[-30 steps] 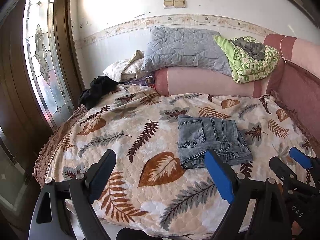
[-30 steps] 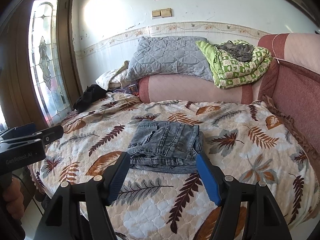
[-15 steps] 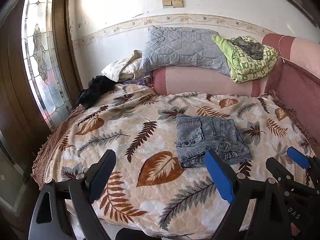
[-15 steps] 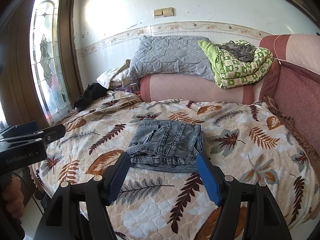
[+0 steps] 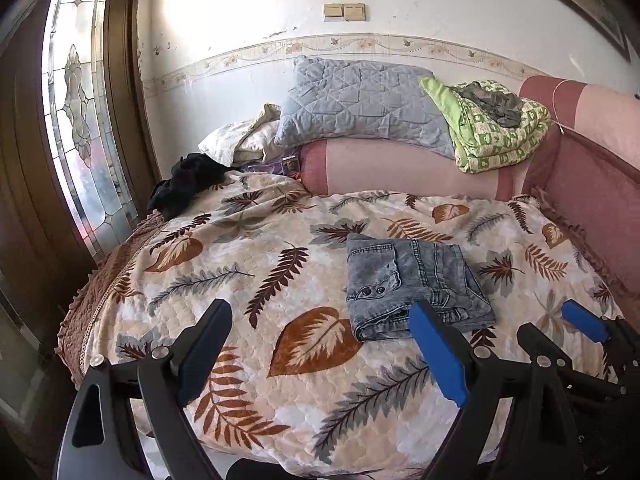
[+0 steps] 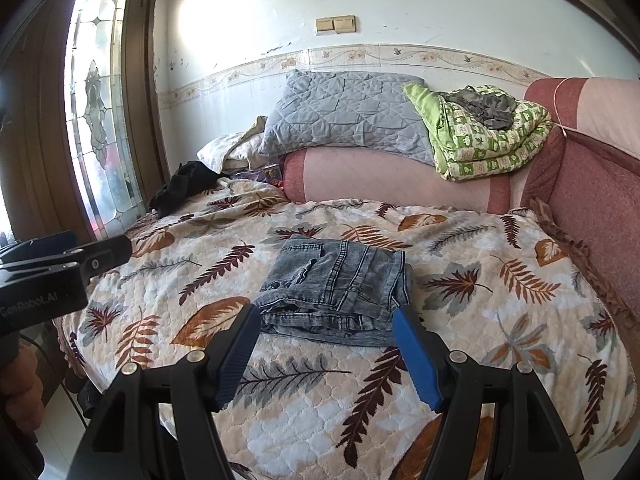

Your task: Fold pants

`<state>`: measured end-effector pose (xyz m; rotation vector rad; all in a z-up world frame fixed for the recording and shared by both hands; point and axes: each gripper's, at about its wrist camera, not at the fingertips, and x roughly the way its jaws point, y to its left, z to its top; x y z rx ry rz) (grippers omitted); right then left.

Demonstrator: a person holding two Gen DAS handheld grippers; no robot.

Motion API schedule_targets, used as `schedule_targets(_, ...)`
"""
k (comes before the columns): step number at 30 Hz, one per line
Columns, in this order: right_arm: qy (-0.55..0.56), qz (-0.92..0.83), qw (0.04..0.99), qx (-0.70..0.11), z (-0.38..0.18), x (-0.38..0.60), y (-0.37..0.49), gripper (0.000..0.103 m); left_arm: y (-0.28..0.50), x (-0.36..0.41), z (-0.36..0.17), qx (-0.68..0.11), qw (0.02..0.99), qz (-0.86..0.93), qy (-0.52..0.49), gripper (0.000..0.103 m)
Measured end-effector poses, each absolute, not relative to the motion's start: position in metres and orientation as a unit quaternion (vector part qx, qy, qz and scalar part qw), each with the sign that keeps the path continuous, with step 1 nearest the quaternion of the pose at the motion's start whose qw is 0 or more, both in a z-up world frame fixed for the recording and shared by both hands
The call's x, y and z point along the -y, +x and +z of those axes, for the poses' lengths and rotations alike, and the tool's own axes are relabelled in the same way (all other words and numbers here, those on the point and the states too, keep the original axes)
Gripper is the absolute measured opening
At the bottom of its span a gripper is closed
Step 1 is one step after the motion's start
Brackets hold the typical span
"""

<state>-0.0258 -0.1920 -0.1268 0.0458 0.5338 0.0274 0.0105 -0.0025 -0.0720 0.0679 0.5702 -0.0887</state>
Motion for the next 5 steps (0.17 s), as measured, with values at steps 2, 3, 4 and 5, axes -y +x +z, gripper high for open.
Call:
schedule_targets(2, 0.023, 0.014, 0.964, -0.265, -0.1274, 0.1920, -0.0247, 0.072, 0.0118, 0.0023, -0.0724, -0.282, 0.958, -0.046, 0.032, 0.091)
schedule_targets(3, 0.023, 0.014, 0.963, -0.266, -0.1281, 0.1918, -0.0242, 0.072, 0.0129, 0.0022, -0.0732, -0.283, 0.958, -0.049, 0.030, 0.091)
schedule_targets(4, 0.024, 0.015, 0.963, -0.268, -0.1292, 0.1918, -0.0232, 0.072, 0.0145, 0.0021, -0.0742, -0.284, 0.957, -0.050, 0.029, 0.091)
schedule_targets(5, 0.025, 0.015, 0.962, -0.270, -0.1302, 0.1918, -0.0223, 0.072, 0.0167, 0.0018, -0.0758, -0.286, 0.957, -0.051, 0.028, 0.091)
